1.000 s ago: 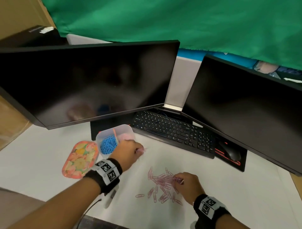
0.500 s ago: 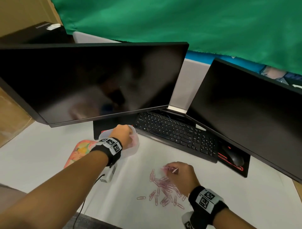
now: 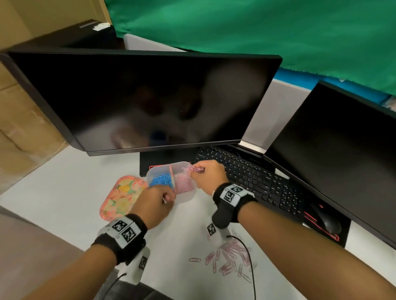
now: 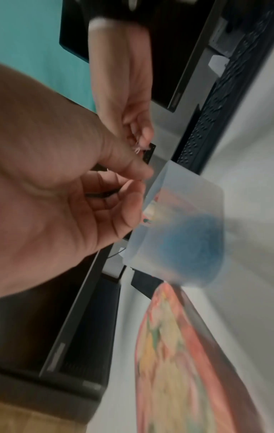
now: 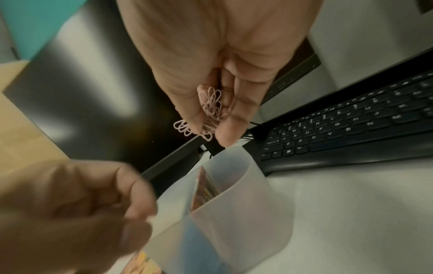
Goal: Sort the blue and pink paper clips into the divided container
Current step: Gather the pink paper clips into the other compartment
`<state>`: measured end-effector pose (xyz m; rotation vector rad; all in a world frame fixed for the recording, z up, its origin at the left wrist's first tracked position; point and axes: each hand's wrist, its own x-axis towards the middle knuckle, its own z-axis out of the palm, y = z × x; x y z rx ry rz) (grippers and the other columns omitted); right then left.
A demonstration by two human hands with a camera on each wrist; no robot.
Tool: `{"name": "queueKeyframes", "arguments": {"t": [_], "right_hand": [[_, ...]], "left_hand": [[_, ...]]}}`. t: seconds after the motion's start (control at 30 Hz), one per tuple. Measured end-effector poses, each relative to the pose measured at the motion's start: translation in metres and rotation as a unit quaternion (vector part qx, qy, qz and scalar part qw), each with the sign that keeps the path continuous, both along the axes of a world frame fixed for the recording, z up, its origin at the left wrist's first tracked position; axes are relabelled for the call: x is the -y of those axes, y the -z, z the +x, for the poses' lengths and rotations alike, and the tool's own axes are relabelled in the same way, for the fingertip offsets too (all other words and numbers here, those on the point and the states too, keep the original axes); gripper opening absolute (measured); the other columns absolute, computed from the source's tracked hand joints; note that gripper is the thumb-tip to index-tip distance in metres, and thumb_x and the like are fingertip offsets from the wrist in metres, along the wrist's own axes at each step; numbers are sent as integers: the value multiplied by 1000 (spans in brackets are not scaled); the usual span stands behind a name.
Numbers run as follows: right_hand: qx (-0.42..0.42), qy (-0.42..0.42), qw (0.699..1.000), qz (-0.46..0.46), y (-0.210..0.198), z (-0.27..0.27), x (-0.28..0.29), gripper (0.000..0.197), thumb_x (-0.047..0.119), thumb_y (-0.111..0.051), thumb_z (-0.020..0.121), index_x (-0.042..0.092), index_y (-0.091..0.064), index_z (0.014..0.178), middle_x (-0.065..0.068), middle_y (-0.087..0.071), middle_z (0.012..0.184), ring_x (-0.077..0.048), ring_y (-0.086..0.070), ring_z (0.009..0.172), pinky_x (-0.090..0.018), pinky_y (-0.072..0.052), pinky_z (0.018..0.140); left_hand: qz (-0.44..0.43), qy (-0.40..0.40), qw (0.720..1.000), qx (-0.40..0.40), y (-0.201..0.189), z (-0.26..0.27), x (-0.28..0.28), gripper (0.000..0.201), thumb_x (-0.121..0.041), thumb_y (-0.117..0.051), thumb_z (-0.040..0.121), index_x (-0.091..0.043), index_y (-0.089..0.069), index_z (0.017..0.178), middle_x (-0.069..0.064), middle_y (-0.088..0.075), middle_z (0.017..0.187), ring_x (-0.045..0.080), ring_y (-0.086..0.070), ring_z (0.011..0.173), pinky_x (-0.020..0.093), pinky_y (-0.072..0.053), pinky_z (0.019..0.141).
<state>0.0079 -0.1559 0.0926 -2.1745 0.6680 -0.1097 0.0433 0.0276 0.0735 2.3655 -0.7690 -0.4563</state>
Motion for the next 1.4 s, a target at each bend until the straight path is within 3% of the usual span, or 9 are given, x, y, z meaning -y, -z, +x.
{"name": "queueKeyframes", "arguments": {"t": [0.27,0.53,0.67,0.8,0.97,1.1,1.23,1.33,1.4], "right_hand": [[-78,-14,997,-19,20,21,-10,30,17,-67,81,16,-70,111,-6,-70,112,-23,-66,99,-35,-55,91],[-65,2,996,-57,27,-57,32,24,20,-55,89,20,-69,108,-2,-72,104,-16,-66,93,-32,-54,89],[-220,-88,966,-105,62,-130,46,48,20,-41,97,20,-36,144,-3,-33,153,-19,-32,140,-32,-28,115],[-251,-210,936,-133,90,-182,24,63,22,-34,98,22,-1,152,0,11,159,-21,10,147,-35,2,118],[-203,-271,935,-102,94,-216,2,65,19,-35,98,17,2,152,6,14,157,-12,12,146,-25,6,118],[-161,-131,974,-85,88,-242,15,71,16,-38,97,18,7,151,13,19,151,-6,9,145,-19,-3,118],[-230,-71,964,-109,93,-272,21,75,19,-35,97,11,19,148,4,28,151,-4,21,139,-11,16,110],[-241,-89,960,-112,101,-277,13,73,20,-33,96,11,18,148,1,30,151,-12,22,143,-7,27,100],[-227,-91,964,-99,102,-270,8,72,19,-33,96,12,16,149,-1,24,156,-10,22,143,-6,26,101]], "left_hand": [[81,53,995,-11,26,-13,-11,13,-18,-61,85,-28,-65,92,-14,-59,85,1,-51,70,11,-41,64],[91,129,986,-47,39,-28,11,26,-19,-64,82,-24,-64,108,-7,-60,101,9,-58,89,18,-47,82],[148,203,967,-45,47,-46,25,55,-26,-57,88,-24,-41,141,-2,-43,142,15,-43,130,25,-35,108],[206,292,934,-20,53,-67,40,73,-20,-48,92,-15,-8,153,2,-6,161,18,-10,148,29,-15,119],[236,404,883,48,71,-96,50,83,-11,-45,86,-9,5,152,9,13,160,22,11,148,36,1,121],[211,479,852,29,75,-114,43,79,-9,-39,87,-14,5,152,6,11,161,16,10,148,27,6,118],[117,378,915,79,60,-102,41,72,-17,-47,88,-14,-16,152,6,-9,161,21,-8,149,31,2,116],[55,223,947,224,44,-67,46,66,-13,-70,69,-14,-53,133,15,-48,141,36,-48,126,49,-37,106],[61,116,965,227,26,-42,47,55,-14,-69,75,-19,-55,128,9,-52,131,31,-49,118,48,-42,100]]}}
